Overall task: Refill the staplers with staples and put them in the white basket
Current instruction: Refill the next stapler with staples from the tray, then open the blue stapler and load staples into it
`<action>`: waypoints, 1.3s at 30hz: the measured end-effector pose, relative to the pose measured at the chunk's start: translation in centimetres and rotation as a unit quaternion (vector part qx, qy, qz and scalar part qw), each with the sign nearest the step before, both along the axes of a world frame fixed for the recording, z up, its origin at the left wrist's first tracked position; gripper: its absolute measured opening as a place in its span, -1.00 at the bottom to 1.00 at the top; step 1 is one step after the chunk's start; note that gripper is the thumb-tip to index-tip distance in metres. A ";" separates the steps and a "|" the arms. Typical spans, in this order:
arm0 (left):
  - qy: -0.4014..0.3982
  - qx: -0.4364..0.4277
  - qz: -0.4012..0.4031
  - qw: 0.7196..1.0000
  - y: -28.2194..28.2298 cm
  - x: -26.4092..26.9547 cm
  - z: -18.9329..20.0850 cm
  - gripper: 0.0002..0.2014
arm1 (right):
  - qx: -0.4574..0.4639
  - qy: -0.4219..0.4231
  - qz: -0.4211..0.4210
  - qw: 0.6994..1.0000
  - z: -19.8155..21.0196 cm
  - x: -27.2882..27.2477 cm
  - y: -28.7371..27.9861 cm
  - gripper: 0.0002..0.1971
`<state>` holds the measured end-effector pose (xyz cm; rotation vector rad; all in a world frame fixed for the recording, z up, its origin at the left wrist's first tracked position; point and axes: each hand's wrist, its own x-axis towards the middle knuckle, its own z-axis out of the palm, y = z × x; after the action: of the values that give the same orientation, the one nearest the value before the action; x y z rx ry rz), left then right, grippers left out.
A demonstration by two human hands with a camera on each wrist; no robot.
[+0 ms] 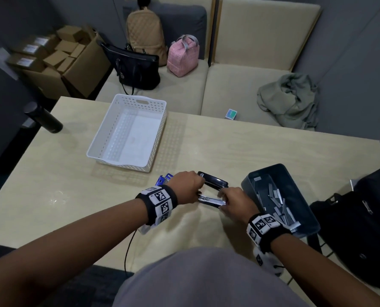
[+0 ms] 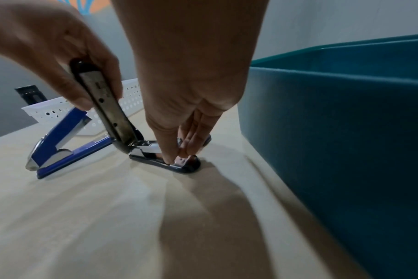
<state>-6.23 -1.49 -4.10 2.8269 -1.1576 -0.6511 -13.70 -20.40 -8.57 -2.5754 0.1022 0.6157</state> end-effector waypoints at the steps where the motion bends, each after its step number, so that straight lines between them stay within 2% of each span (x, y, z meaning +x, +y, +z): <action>1: 0.007 -0.009 -0.003 1.000 -0.7 -0.1 0.2 -0.82 | 0.013 0.004 -0.005 1.000 -0.1 0.1 0.3 -0.68; 6: 0.012 -0.013 -0.046 0.999 -2.1 -1.8 -1.8 -0.77 | 0.069 -0.019 -0.047 0.996 -0.1 0.3 0.9 -0.70; 9: -0.005 -0.027 -0.040 0.999 -1.6 -2.0 -3.0 -0.79 | 0.072 -0.030 -0.065 0.995 0.0 0.5 0.6 -0.72; 12: -0.021 -0.060 -0.011 0.998 -0.5 -1.6 -3.3 -0.78 | 0.042 -0.028 -0.049 0.997 0.3 0.9 0.2 -0.74; 15: -0.062 -0.100 0.041 0.992 1.6 -0.8 -2.9 -0.75 | -0.038 -0.058 0.031 0.997 0.6 1.1 0.2 -0.70; 17: -0.119 -0.079 0.073 0.987 3.4 0.0 -2.6 -0.71 | -0.072 -0.067 0.053 0.994 0.7 1.5 0.4 -0.70; 19: -0.142 -0.020 0.141 0.980 5.4 0.4 -2.4 -0.61 | -0.101 -0.075 0.068 0.990 0.7 2.2 0.7 -0.68; 22: -0.068 0.048 0.237 0.968 7.7 0.2 -3.1 -0.55 | -0.132 -0.088 0.081 0.984 1.0 3.1 1.4 -0.64; 24: -0.011 0.050 0.256 0.965 8.3 -0.5 -3.9 -0.59 | -0.134 -0.093 0.087 0.983 1.3 3.4 1.8 -0.61; 26: -0.001 0.051 0.205 0.977 8.4 -1.2 -4.1 -0.62 | -0.108 -0.099 0.102 0.984 1.5 3.3 2.0 -0.62; 29: -0.002 0.039 0.079 0.996 7.1 -2.3 -3.3 -0.70 | -0.047 -0.087 0.167 0.981 1.5 2.2 2.3 -0.71; 33: 0.017 -0.024 -0.034 0.999 4.3 -3.3 -2.3 -0.78 | 0.016 -0.022 0.230 0.973 1.0 -0.3 2.4 -0.70; 36: 0.028 -0.046 -0.083 0.995 2.3 -3.7 -2.1 -0.74 | 0.047 -0.005 0.213 0.976 0.7 -1.5 2.1 -0.72; 39: 0.033 -0.048 -0.093 0.994 0.9 -3.7 -2.1 -0.71 | 0.058 -0.041 0.179 0.981 0.9 -1.9 1.7 -0.65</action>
<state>-9.97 -0.56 -6.24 2.6195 -1.4114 -0.6734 -15.63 -18.73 -7.65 -2.5166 -0.4206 0.6209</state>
